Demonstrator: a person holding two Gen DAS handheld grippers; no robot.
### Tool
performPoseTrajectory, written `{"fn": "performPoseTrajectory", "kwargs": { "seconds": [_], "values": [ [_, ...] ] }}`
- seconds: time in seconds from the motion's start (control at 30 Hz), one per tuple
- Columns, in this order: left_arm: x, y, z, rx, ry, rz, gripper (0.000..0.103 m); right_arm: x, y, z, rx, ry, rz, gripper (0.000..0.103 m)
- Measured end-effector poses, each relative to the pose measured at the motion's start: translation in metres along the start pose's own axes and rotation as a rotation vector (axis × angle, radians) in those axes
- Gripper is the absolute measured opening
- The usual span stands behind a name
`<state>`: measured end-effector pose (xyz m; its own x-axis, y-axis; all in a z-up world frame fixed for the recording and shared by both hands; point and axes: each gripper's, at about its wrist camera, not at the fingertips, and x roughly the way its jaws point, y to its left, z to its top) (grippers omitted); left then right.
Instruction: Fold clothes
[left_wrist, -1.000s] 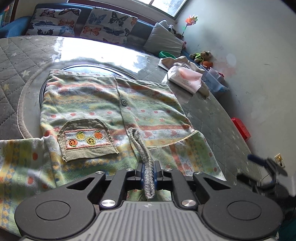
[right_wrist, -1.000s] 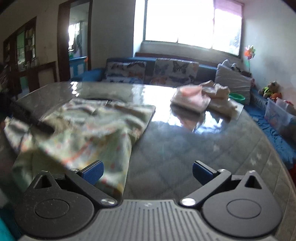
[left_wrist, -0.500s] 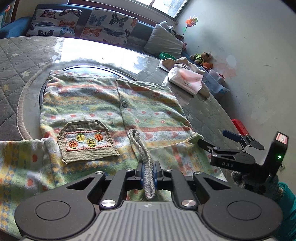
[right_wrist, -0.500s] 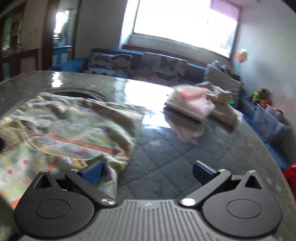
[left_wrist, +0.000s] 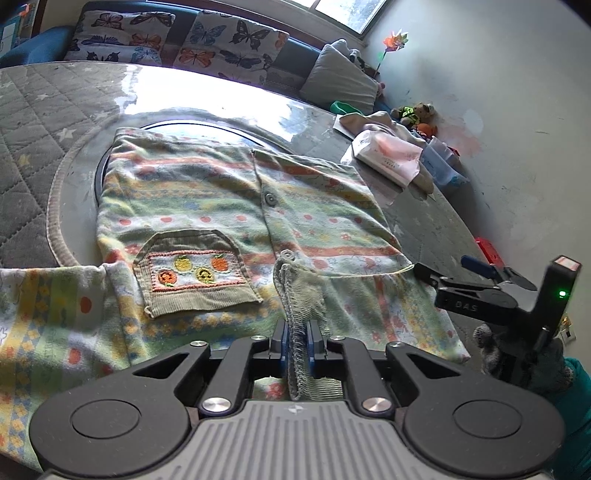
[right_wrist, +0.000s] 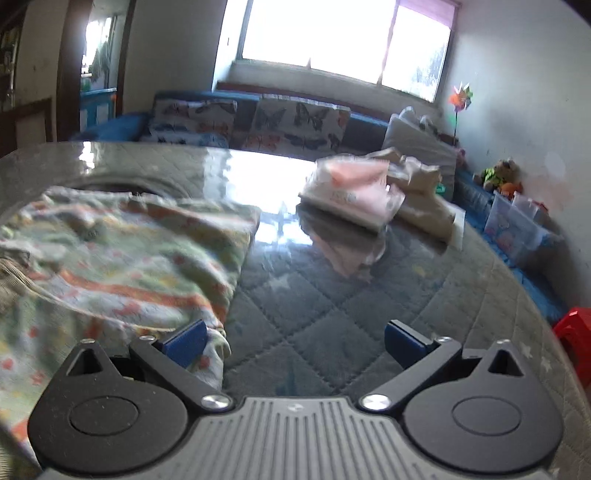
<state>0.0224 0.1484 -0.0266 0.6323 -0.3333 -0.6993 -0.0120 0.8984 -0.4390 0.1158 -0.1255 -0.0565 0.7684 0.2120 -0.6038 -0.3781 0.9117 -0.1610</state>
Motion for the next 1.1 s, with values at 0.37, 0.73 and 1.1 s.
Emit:
{"fn": "performPoseTrajectory", "kwargs": {
  "seconds": [0.37, 0.73, 1.1],
  "values": [
    [-0.008, -0.003, -0.008, 0.023, -0.013, 0.017, 0.017, -0.027, 0.014, -0.001, -0.050, -0.029, 0.066, 0.103],
    [-0.048, 0.019, -0.020, -0.056, -0.094, 0.126, 0.055, -0.047, 0.075, 0.000, -0.219, -0.069, 0.173, 0.103],
    [-0.118, 0.087, -0.031, -0.227, -0.297, 0.460, 0.058, -0.049, 0.128, 0.000, -0.378, -0.087, 0.258, 0.103]
  ]
}}
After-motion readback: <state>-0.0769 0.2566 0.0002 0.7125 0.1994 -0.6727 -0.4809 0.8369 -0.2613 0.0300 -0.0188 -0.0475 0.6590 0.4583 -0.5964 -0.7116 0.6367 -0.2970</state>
